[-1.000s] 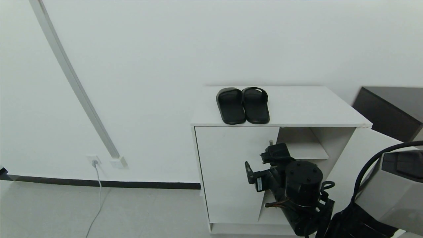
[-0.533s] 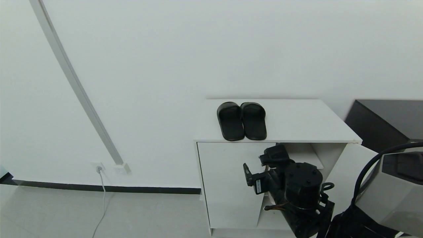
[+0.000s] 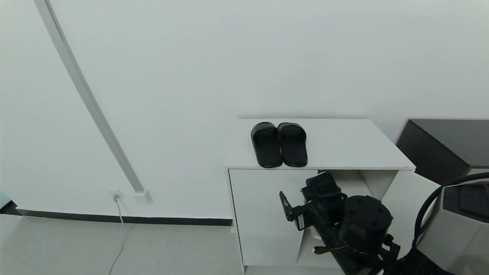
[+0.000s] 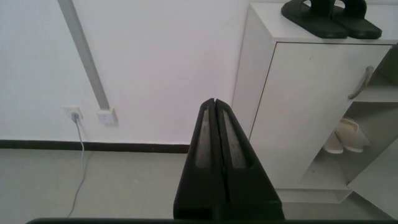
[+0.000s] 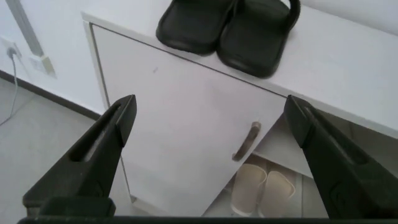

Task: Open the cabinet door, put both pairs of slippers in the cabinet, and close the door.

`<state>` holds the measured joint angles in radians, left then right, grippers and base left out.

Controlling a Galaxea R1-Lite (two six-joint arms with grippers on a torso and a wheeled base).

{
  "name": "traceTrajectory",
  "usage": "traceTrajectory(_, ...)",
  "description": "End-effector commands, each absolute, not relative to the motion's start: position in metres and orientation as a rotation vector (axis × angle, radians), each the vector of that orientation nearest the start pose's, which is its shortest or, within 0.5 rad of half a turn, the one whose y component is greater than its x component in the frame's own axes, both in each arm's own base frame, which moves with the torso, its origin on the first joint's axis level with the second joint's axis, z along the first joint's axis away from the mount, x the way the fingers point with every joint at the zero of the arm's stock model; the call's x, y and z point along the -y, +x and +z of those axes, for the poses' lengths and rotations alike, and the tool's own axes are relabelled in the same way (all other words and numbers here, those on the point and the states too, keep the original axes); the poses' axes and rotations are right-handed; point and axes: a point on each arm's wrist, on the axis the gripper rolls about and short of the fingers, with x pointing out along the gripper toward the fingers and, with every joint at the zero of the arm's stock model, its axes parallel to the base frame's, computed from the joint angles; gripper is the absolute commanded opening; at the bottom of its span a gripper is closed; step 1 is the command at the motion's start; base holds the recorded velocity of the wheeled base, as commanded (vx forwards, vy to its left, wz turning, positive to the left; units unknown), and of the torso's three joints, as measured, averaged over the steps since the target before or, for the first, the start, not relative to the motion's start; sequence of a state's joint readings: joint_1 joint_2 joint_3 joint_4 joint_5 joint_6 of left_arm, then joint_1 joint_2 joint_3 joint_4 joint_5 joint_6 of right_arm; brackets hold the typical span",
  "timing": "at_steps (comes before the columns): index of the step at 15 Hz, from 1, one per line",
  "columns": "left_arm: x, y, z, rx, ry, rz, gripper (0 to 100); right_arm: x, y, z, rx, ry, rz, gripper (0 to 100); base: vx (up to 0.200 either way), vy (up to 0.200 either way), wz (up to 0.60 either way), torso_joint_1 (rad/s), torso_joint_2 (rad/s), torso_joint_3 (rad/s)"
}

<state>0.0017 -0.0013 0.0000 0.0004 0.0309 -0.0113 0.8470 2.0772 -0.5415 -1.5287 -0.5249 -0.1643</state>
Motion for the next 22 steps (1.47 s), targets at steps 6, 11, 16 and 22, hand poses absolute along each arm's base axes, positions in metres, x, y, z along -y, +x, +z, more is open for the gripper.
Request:
traceTrajectory(6,-0.001,-0.023,0.075,0.0,-0.008,0.029,0,-0.257,0.251,0.148,-0.088,-0.107,0.288,100,0.0,0.0,0.0,0.0,0.0,0.0)
traceTrajectory(11,-0.001,-0.023,0.075,0.0,-0.009,0.031,0,-0.273,0.268,0.194,-0.209,0.02,0.117,100,0.0,0.0,0.0,0.0,0.0,0.0)
traceTrajectory(16,-0.001,-0.023,0.075,-0.001,-0.009,0.029,0,-0.277,0.268,0.181,-0.263,0.032,0.108,100,0.0,0.0,0.0,0.0,0.0,0.0)
traceTrajectory(22,-0.001,-0.023,0.075,-0.001,-0.008,0.028,0,-0.278,0.269,0.18,-0.262,0.027,0.107,100,0.133,0.0,0.0,-0.003,0.0,0.003)
